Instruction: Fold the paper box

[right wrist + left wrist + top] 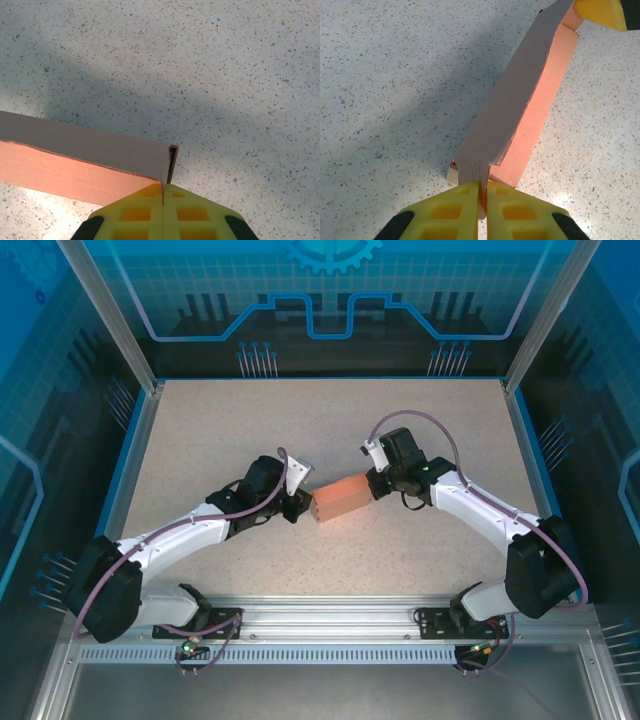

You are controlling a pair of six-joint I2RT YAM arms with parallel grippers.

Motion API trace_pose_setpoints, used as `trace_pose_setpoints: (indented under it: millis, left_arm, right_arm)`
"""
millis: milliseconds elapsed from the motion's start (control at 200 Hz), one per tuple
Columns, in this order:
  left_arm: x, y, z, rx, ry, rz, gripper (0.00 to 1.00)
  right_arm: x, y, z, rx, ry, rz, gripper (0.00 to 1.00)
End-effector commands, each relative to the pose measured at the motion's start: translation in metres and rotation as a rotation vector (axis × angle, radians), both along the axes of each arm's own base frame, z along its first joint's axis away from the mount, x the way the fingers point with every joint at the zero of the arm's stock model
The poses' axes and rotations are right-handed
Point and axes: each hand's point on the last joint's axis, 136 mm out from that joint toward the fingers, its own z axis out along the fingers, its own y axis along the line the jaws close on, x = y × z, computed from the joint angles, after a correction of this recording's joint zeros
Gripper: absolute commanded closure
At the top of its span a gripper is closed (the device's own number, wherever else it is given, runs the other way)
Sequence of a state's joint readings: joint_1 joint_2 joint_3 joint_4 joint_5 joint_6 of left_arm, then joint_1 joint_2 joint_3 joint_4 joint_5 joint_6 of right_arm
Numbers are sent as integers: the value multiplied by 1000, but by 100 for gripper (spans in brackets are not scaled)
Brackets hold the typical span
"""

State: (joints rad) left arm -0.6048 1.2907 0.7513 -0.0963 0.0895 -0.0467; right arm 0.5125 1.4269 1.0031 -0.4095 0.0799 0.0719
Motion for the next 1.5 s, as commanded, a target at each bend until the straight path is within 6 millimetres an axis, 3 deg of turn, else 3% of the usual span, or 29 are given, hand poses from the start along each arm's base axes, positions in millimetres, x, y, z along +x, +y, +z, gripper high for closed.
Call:
trace_pose_setpoints:
  millis: [0, 270, 700, 901, 1236, 1496]
  left_arm:
    - [4, -2, 9, -6, -2, 26, 90]
    - [7, -12, 21, -190, 85, 139, 93]
    - [16, -28, 22, -412, 164, 293, 89]
    - [16, -38, 14, -432, 181, 311, 90]
    - [16, -38, 2, -418, 172, 346, 92]
    - [17, -38, 4, -463, 176, 364, 93]
  right_arm:
    - [-3, 2, 0, -11, 12, -4, 100]
    - [-6, 4, 0, -1, -3, -12, 100]
    - [-6, 4, 2, 4, -29, -22, 100]
    - [-7, 5, -1, 3, -26, -23, 100]
    - [-9, 4, -5, 2, -19, -26, 100]
    - [-11, 5, -6, 4, -17, -24, 100]
